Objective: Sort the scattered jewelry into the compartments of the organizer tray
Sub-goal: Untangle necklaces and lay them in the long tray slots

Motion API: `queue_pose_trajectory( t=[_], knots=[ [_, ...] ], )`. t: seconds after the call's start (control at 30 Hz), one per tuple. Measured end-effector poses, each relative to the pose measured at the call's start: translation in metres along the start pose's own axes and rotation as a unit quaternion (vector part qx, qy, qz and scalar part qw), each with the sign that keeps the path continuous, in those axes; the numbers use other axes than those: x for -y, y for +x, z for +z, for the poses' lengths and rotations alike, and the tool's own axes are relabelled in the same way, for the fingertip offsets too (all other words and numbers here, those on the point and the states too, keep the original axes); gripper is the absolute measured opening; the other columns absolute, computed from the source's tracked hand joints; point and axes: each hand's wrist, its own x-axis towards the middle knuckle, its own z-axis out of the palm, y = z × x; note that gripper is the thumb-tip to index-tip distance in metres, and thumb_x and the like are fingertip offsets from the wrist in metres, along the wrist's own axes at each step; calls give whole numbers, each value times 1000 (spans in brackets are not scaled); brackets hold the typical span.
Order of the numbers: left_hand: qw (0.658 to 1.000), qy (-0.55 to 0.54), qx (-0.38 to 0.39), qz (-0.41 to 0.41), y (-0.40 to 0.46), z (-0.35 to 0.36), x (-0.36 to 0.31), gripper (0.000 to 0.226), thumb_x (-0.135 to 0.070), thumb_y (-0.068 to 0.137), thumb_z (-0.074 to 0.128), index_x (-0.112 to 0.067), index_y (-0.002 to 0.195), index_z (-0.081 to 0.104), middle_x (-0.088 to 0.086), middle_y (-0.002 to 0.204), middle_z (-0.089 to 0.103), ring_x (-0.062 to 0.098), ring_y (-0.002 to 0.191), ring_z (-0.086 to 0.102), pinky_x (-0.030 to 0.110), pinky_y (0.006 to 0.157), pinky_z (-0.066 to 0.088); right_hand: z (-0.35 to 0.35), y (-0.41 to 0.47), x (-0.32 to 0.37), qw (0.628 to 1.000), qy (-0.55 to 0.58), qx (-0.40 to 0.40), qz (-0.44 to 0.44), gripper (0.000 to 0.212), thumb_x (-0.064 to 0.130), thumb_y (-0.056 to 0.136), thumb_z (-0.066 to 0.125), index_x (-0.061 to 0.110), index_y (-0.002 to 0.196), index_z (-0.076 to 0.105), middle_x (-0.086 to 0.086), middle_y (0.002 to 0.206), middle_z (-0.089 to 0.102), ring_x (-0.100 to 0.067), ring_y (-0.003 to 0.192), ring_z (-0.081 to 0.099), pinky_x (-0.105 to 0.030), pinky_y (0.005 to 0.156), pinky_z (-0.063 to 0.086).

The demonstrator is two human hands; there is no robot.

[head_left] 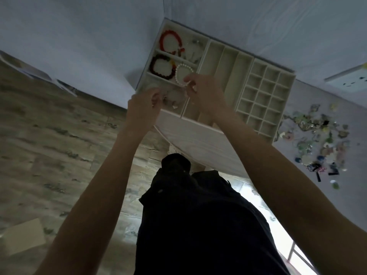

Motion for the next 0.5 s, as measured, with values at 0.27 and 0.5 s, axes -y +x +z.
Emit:
queue_pose_trajectory(
  t=[0.27, 0.5],
  knots=[
    [957, 195, 57, 208, 7, 9, 10, 41, -20, 83, 39, -14, 111, 68, 4, 113, 66, 33, 103, 54, 41, 86, 38, 6, -12, 9, 972, -179, 73, -135, 32, 21, 97, 41, 14, 124, 56, -8, 119, 55, -33, 93, 61, -37, 68, 45],
    [941, 227, 69, 241, 7, 15, 12, 41, -25, 87, 35, -9, 93, 72, 4, 104, 68, 33, 99, 56, 37, 81, 24, 12, -21, 8, 952, -235, 116, -160, 34, 15, 97, 40, 14, 129, 52, -3, 134, 50, -33, 90, 62, -36, 61, 40]
  ],
)
